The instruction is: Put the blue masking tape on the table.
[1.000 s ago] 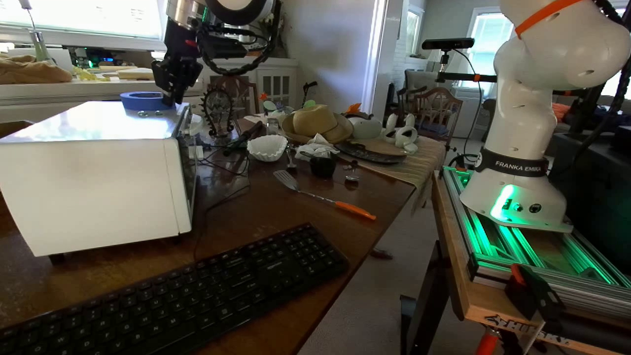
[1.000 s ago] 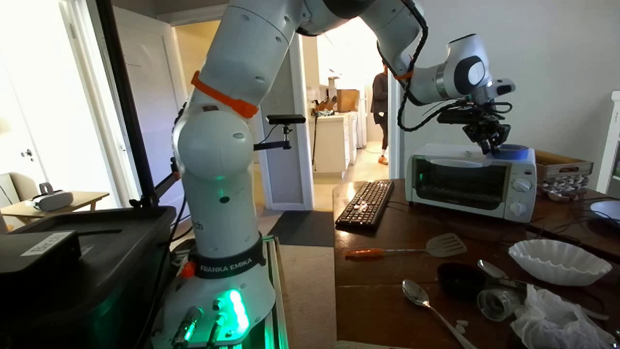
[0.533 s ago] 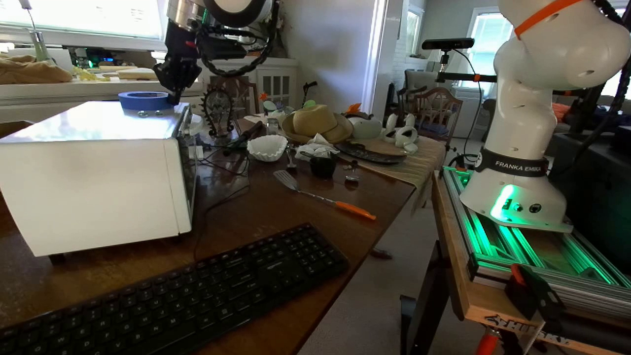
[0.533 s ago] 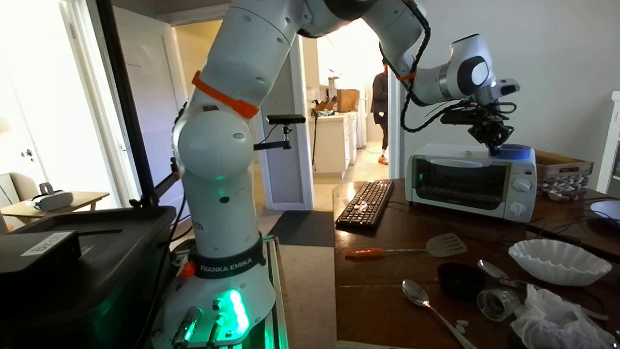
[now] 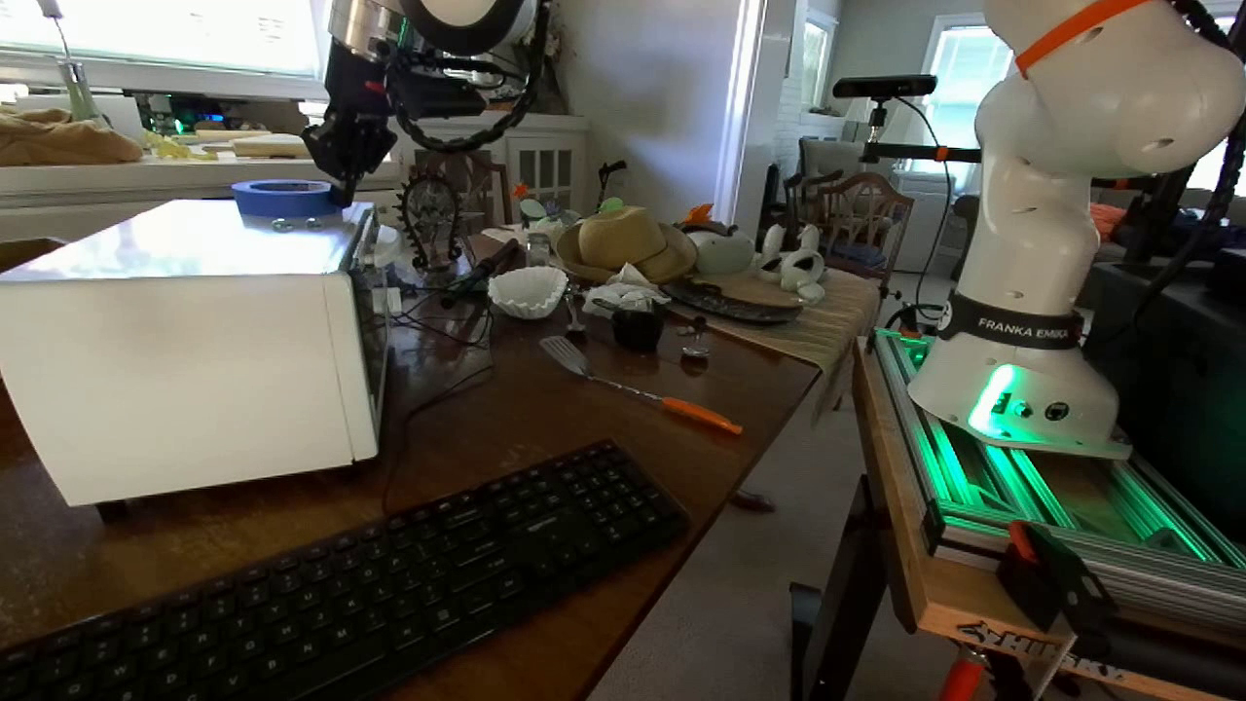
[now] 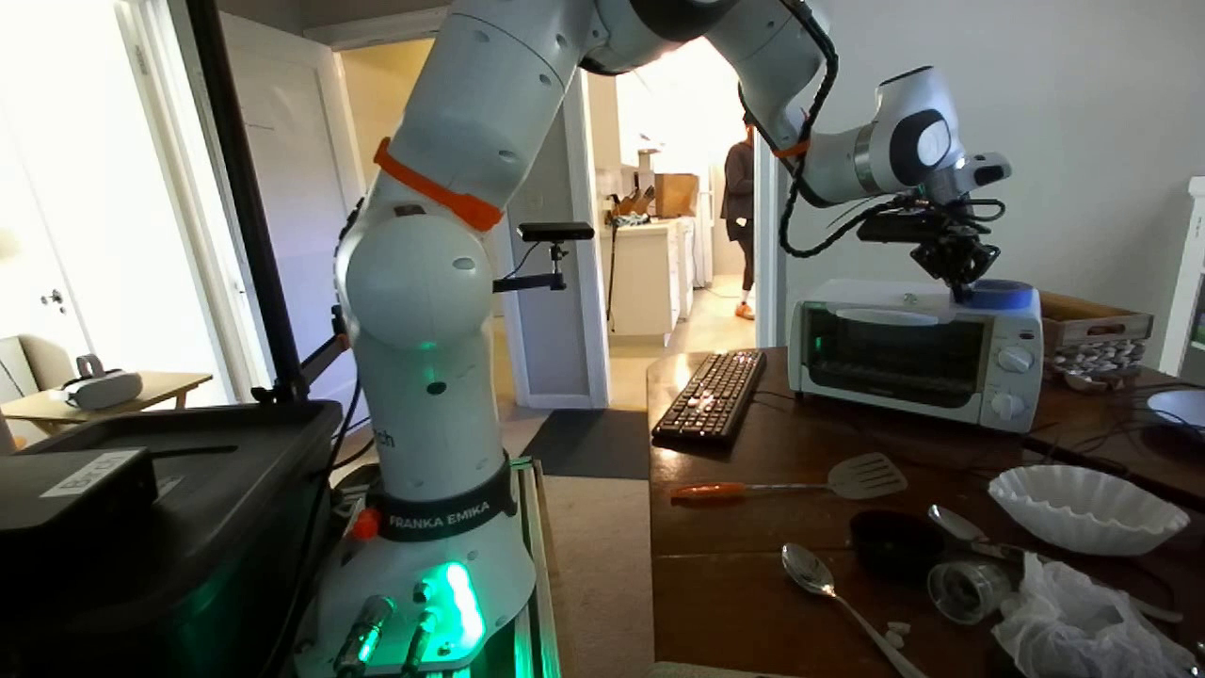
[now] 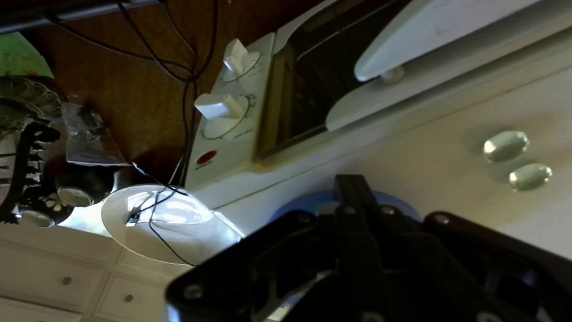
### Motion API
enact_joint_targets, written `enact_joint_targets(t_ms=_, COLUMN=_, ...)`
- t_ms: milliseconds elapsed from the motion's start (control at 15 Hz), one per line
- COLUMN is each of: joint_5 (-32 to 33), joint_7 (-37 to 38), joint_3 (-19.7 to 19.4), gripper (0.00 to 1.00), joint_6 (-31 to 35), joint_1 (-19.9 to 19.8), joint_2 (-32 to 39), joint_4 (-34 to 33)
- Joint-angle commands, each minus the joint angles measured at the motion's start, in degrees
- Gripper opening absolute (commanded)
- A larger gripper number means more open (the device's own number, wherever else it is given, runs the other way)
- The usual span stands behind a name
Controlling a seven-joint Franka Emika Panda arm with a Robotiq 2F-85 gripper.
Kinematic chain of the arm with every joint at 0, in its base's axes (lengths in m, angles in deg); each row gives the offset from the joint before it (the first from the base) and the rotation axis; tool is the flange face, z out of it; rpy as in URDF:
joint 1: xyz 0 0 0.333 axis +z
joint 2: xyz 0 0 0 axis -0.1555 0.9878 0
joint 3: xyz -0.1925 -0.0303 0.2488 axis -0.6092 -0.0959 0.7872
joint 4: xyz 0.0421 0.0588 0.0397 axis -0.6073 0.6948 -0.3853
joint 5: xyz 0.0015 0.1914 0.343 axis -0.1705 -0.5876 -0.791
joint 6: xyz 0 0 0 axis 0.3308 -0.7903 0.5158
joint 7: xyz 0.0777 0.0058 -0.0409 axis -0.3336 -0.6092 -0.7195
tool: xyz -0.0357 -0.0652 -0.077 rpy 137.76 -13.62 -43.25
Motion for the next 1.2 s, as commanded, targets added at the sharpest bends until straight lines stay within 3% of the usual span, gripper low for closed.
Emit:
enact_joint_targets(t_ms=0, joint_5=0.8, joint_7=1.4, joint_3=-2.1, gripper=0.00, joint_6=-1.8, joint_1=1.3, joint_2=-1.0, joint_4=-0.3)
enact_joint_targets(t_ms=400, joint_5=5.9, joint_7=3.5, joint_3=-7.0, gripper=0.00, joint_6=-6.6, joint_1=1.6, joint_2=-7.2, joint_4=1.6)
enact_joint_targets(t_ms=733, joint_5=8.2, joint_7=1.5, joint_3=-6.0, gripper=0.00, joint_6=-11.7, joint_1=0.5, joint_2=-11.5, joint_4=2.7)
enact_joint_targets(t_ms=1133, joint_5=13.6, joint_7=1.2, joint_3=-4.8, gripper=0.00, joint_6=-13.3, joint_1=0.4, joint_2=-16.1, joint_4=6.6)
